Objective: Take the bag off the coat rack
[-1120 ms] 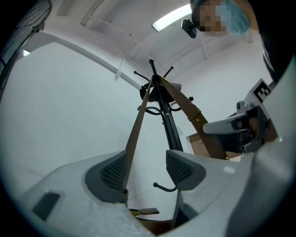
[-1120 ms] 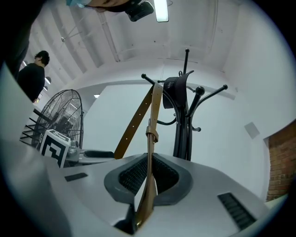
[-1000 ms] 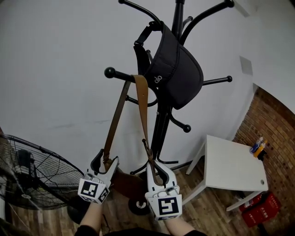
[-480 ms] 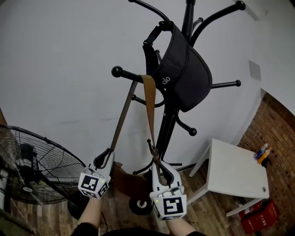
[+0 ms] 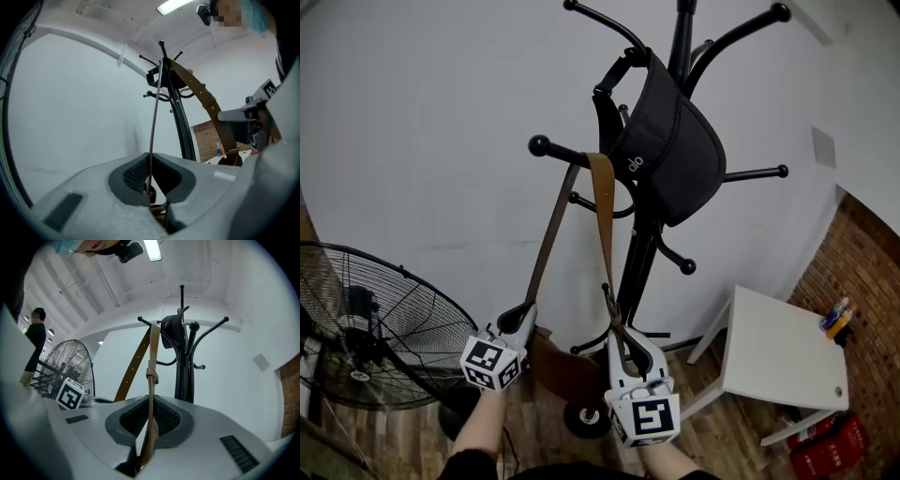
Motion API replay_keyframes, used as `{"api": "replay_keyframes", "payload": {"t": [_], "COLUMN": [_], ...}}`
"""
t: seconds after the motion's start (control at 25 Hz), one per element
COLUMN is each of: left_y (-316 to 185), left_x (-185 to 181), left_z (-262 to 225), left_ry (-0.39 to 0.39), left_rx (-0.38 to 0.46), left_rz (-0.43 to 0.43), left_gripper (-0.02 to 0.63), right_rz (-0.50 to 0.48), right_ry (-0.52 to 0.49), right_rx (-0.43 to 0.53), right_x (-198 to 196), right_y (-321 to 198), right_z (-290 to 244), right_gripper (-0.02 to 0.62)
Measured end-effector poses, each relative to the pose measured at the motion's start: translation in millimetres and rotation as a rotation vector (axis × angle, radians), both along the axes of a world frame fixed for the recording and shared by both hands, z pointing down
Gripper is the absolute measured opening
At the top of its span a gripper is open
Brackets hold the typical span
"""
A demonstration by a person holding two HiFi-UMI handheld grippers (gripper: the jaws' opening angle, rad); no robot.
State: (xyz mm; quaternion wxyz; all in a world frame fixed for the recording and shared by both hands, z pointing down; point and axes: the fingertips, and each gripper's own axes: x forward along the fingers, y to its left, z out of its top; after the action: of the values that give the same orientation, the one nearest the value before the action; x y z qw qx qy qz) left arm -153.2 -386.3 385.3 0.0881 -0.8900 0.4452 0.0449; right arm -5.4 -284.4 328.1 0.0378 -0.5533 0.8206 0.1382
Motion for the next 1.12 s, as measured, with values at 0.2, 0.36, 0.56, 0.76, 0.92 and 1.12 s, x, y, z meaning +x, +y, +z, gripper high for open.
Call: {"api": "replay_keyframes", "payload": {"t": [0.2,0.36,0.56,0.76,0.92,1.12], "left_y": [8.2,14.7,19.7,28.7,34.2,40.8], "left_x": [-6.2,-10.1,-21.7,-30.4,-38.8,-43.7], "left_z": [-4.1,-12.3,-22.5,-32.7,-40.3,-50.5], "left_ry": [0.031,0.037,0.017,-0.009,-0.008,-0.004], "left_rx": [-0.018,-0.017,-0.024,-0.026,-0.022,-0.015], "left_rz": [-0.002,-0.01,-0.029,-0.044,-0.056,-0.064], "left_gripper": [0.015,0.015,0.015,0.015,0.015,0.017], "right_rz": [-0.027,-0.046,-0.096,-0.125,-0.149,-0.169], "right_ry": [-0.007,-0.02,-0.027,-0.046,-0.052,-0.054], "right_rx": [-0.017,-0.031,-0.04,-0.041,-0.032,-0.008], "right_x": [1.4,0.7,-4.7,-9.7,-15.1,-17.3], "right_y": [3.7,7.5,16.0,21.5,24.1,26.6], "right_z": [-0.3,3.8,3.4,1.8,-3.6,-15.4], "right_gripper": [0.023,0.023,0.023,0.023,0.023,0.023]}}
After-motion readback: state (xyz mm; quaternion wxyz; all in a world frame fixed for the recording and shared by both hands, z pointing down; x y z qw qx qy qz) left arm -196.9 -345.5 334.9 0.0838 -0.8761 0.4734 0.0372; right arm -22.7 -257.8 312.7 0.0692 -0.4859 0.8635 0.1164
